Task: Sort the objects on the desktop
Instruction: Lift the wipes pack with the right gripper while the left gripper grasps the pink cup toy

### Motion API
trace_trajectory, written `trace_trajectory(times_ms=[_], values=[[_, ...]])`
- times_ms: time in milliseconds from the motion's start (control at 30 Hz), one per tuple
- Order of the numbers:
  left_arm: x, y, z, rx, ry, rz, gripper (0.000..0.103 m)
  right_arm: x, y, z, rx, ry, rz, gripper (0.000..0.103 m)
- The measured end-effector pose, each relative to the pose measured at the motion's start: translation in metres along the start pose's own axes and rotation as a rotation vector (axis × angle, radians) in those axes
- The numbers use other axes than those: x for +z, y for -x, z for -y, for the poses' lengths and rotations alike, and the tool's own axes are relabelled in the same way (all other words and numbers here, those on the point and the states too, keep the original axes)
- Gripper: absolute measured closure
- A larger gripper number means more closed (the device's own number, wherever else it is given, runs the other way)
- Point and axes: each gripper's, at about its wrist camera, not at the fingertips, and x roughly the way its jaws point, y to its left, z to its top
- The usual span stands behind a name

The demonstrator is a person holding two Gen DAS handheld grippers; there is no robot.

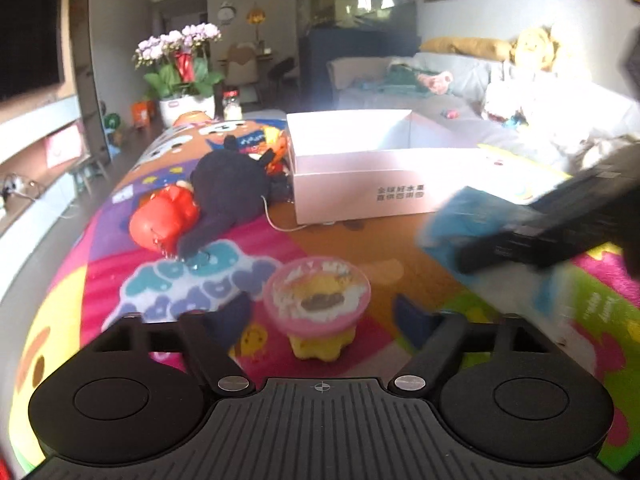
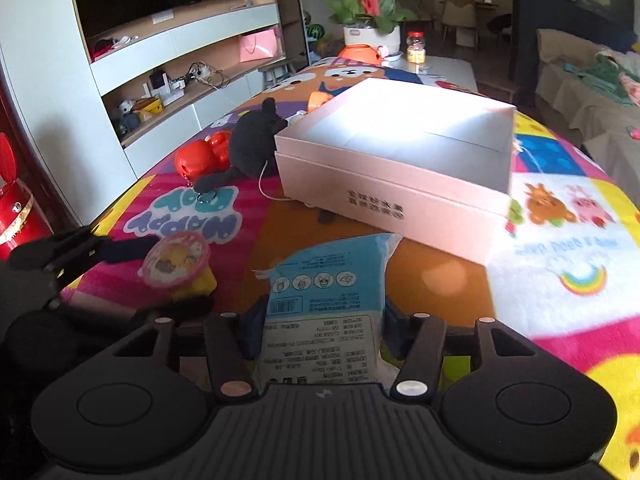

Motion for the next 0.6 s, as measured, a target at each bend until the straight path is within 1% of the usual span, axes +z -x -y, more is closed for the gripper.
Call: trace_trajectory(times_ms=[100, 133, 167, 200, 267, 333, 433, 533, 600], values=[[0.003, -0.014, 0.004, 0.032, -0.011, -0.027, 0.025, -0.011, 0.016, 0.004, 0.003, -0.013, -0.007, 0.048], [0.003, -0.017, 0.006, 0.039, -0.017, -0.029, 0.03, -0.014, 0.021, 0.003, 0.002, -0.014, -0.006, 0.048], [0.003, -0.018, 0.008, 0.046, -0.027, -0.027, 0.043, -0.017, 0.024, 0.003, 0.002, -0.013, -0.006, 0.048], [0.003, -0.017, 0.009, 0.05, -0.035, -0.02, 0.042, -0.02, 0.028, 0.003, 0.004, -0.011, -0.003, 0.048], [0.003, -0.009, 0.011, 0.035, -0.049, 0.002, 0.043, -0.022, 0.035, 0.001, 0.003, -0.007, 0.007, 0.048], [0.008, 0.004, 0.014, 0.008, -0.071, 0.041, 0.043, -0.021, 0.046, 0.0, 0.002, 0.002, 0.038, 0.048], [0.033, 0.022, 0.016, -0.023, -0.109, 0.141, 0.043, -0.004, 0.07, 0.004, -0.003, -0.009, 0.137, 0.048], [0.066, 0.023, 0.017, -0.02, -0.138, 0.244, 0.043, 0.03, 0.089, 0.017, -0.036, -0.033, 0.259, 0.048], [0.09, 0.013, 0.016, -0.016, -0.141, 0.304, 0.043, 0.059, 0.089, 0.028, -0.072, -0.051, 0.32, 0.048]])
